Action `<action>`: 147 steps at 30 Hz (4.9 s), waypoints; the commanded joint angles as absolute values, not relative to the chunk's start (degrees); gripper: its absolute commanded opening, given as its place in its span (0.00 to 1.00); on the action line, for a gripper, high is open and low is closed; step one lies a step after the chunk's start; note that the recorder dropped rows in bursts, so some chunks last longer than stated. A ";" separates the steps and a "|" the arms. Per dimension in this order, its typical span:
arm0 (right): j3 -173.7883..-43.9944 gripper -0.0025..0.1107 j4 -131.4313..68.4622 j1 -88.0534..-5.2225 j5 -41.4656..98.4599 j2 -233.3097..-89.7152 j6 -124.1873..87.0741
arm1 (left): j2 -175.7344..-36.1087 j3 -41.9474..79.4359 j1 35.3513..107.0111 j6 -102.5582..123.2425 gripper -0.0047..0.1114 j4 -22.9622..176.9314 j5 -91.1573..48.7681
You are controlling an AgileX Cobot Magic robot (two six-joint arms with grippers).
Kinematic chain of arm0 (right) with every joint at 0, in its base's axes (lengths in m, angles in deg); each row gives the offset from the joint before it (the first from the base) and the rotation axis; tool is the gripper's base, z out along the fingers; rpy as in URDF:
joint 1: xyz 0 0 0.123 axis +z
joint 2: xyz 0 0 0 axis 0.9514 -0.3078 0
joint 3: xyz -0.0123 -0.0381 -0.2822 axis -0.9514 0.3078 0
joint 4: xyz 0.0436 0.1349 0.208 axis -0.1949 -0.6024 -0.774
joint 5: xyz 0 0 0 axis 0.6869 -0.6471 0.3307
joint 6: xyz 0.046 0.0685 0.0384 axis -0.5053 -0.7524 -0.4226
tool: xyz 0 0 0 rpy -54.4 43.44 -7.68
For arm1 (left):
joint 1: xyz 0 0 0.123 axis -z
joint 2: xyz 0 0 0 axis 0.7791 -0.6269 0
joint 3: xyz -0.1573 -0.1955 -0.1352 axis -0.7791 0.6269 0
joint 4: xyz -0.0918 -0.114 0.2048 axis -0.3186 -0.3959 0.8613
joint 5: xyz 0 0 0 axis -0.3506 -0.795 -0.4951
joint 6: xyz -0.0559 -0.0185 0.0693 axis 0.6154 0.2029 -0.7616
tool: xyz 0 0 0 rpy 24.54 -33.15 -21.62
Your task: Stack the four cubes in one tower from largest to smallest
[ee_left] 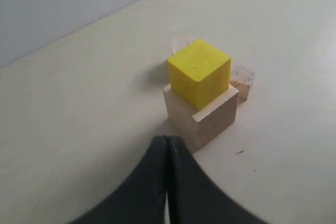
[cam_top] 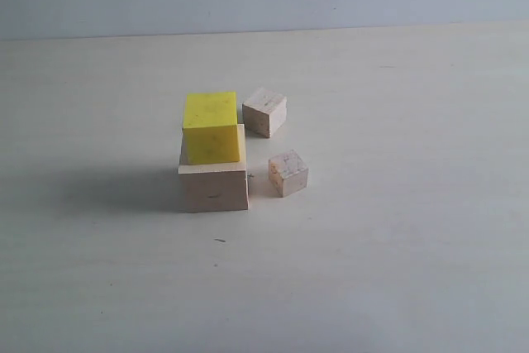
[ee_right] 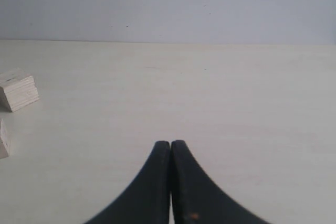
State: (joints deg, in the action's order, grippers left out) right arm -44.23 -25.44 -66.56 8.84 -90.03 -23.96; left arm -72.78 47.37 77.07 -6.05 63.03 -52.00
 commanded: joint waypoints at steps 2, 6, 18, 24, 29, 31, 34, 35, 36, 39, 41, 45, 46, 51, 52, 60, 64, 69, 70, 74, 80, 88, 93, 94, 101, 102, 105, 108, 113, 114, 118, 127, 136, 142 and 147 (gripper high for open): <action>-43.99 0.02 -25.21 -66.55 9.09 -89.72 -23.94 | -72.45 49.23 76.93 -3.34 0.04 62.79 -45.42; -43.99 0.02 -25.21 -66.55 9.09 -89.72 -23.94 | -72.45 49.23 76.93 -3.34 0.04 62.79 -44.59; -43.99 0.02 -25.31 -66.55 9.09 -89.72 -23.94 | -72.45 49.23 76.93 -3.34 0.04 62.90 -38.81; -43.99 0.02 -25.20 -66.55 9.09 -89.72 -23.94 | -72.64 49.23 76.93 -3.34 0.04 62.90 -30.74; -43.99 0.02 -25.62 -66.55 16.25 -89.72 -23.94 | -75.31 49.82 76.93 -3.34 0.04 62.90 -29.98; -43.99 0.02 -26.62 -66.55 27.57 -89.72 -23.94 | -76.73 49.95 76.93 -3.34 0.04 62.77 -29.98; -43.99 0.02 -26.62 -66.55 41.36 -89.72 -23.94 | -77.11 49.95 76.93 -3.34 0.04 62.77 -29.85; -43.99 0.02 -26.62 -66.55 42.83 -89.72 -23.94 | -77.11 49.95 76.93 -3.34 0.04 62.77 -29.85; -43.99 0.02 -26.62 -66.55 44.35 -89.72 -23.94 | -77.13 49.95 76.93 -3.34 0.04 62.77 -30.08; -43.99 0.02 -26.62 -66.55 47.03 -89.72 -23.94 | -77.13 50.06 76.93 -3.34 0.04 62.77 -30.68; -43.99 0.02 -26.82 -66.55 49.00 -89.72 -23.94 | -77.13 50.06 76.93 -3.34 0.04 62.77 -30.68; -44.55 0.02 -27.03 -66.55 50.94 -89.72 -32.04 | -77.13 50.06 76.93 -3.34 0.04 62.37 -30.50; -45.44 0.02 -27.03 -66.55 50.65 -89.72 -32.99 | -77.13 50.06 76.93 -3.34 0.04 61.78 -30.50; -53.97 0.02 -26.34 -66.55 43.80 -95.97 -33.00 | -77.13 50.06 76.93 -3.34 0.04 60.10 -29.90; -55.91 0.02 -26.25 -66.55 42.04 -98.14 -33.00 | -77.13 50.06 76.93 -3.34 0.04 59.99 -29.90; -77.11 0.02 -26.13 -59.77 24.47 -128.60 -31.28 | -77.13 50.06 76.93 -3.34 0.04 59.99 -29.90; -85.85 0.02 -26.45 -52.32 17.22 -147.10 -27.75 | -77.13 50.06 76.93 -3.34 0.04 59.99 -29.90; -89.11 0.02 -26.45 -50.70 20.04 -159.84 -26.99 | -77.13 50.06 76.93 -3.34 0.04 59.99 -29.90; -89.11 0.02 -26.45 -50.70 21.57 -161.30 -26.99 | -77.13 50.06 76.93 -3.34 0.04 59.99 -29.90; -89.11 0.02 -27.51 -50.70 26.11 -165.15 -29.48 | -77.24 50.06 76.93 -3.34 0.04 59.99 -30.01; -89.32 0.02 -28.68 -50.70 31.99 -168.55 -31.29 | -78.07 50.06 76.93 -3.59 0.04 60.13 -29.89; -97.39 0.02 -26.28 -50.70 23.43 -174.29 -23.21 | -79.35 50.06 76.93 -3.59 0.04 60.13 -29.47; -106.04 0.02 -26.53 -50.70 10.74 -179.99 -16.91 | -79.35 50.06 76.93 -3.59 0.04 60.13 -29.59; -107.71 0.02 -26.77 -50.70 8.45 -181.13 -16.31 | -79.35 50.06 76.93 -3.59 0.04 60.13 -29.59; -121.46 0.02 -34.39 -50.70 -6.69 -191.72 -5.32 | -79.35 50.06 76.93 -3.59 0.04 60.13 -29.81; -123.24 0.02 -36.96 -50.70 -8.56 -193.31 -1.90 | -79.35 50.06 76.93 -3.59 0.04 60.13 -29.81; -127.13 0.05 -43.26 -50.70 -11.51 -197.43 8.18 | -79.35 50.06 76.93 -3.59 0.04 60.13 -29.81; -129.43 0.13 -46.65 -50.70 -12.34 -200.85 17.98 | -79.35 50.06 76.93 -3.59 0.04 60.13 -29.81; -130.23 0.36 -49.54 -50.70 -12.12 -204.35 28.18 | -79.35 50.06 76.93 -3.59 0.04 60.13 -29.81; -130.23 0.42 -50.44 -50.70 -12.12 -205.03 29.48 | -79.35 50.06 76.93 -3.59 0.04 60.13 -29.81; -130.23 0.62 -53.96 -50.70 -11.32 -207.43 30.71 | -79.35 50.06 76.93 -3.59 0.04 60.13 -29.81; -130.23 0.66 -62.79 -50.70 -8.74 -208.91 33.95 | -79.35 50.06 76.93 -3.59 0.04 60.13 -29.81; -130.23 0.66 -71.95 -50.70 -7.88 -209.31 44.53 | -79.35 50.06 76.93 -3.59 0.04 60.13 -29.81; -130.23 0.66 -71.98 -49.82 -6.76 -211.14 45.53 | -79.35 50.06 76.93 -3.59 0.04 60.13 -29.81; -132.41 0.66 -71.61 -48.23 -6.90 -212.68 45.63 | -79.35 50.06 76.93 -3.59 0.04 60.13 -29.81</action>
